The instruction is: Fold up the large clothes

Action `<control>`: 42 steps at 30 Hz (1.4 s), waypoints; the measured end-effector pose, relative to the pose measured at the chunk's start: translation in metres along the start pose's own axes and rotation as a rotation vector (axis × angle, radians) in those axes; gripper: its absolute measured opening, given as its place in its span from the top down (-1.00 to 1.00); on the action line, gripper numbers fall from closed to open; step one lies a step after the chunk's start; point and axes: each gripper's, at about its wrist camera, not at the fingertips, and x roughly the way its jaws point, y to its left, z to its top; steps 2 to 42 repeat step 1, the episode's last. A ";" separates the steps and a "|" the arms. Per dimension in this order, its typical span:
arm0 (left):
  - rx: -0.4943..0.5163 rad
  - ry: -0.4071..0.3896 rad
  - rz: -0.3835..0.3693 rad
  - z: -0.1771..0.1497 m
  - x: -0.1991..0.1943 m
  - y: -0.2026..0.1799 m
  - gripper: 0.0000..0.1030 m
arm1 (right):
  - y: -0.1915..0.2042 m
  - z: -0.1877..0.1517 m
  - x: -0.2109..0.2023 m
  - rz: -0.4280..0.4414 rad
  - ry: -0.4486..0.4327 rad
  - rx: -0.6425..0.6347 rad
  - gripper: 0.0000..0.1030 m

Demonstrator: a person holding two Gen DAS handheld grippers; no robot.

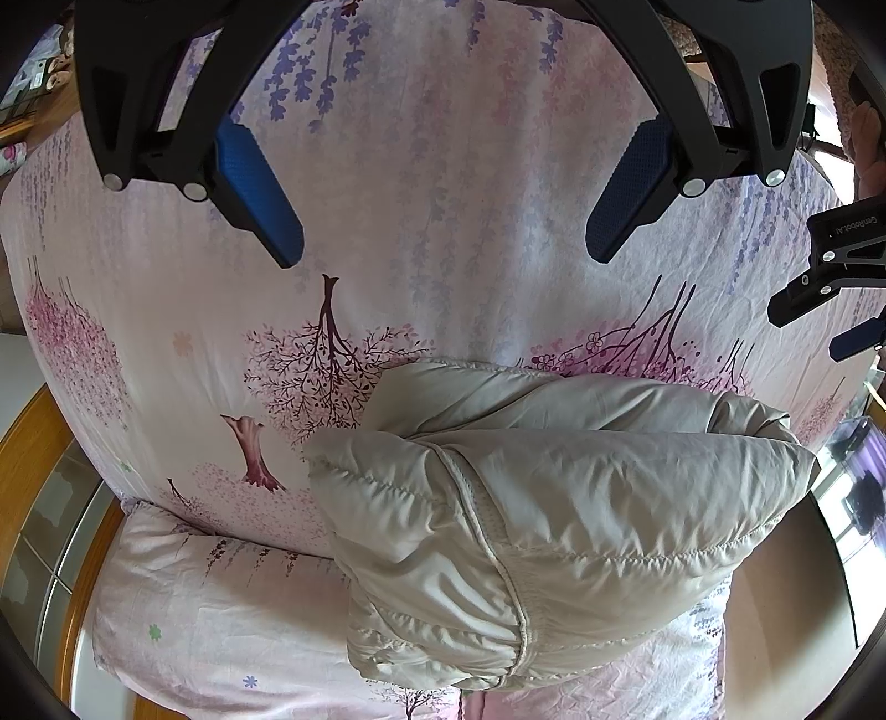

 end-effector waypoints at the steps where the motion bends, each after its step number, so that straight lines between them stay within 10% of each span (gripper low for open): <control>1: 0.001 0.000 -0.001 0.000 0.001 0.001 -0.96 | 0.000 0.000 0.000 0.000 0.000 0.000 -0.97; 42: 0.001 0.000 -0.001 0.000 0.001 0.001 -0.96 | 0.000 0.000 0.000 0.000 0.000 0.000 -0.97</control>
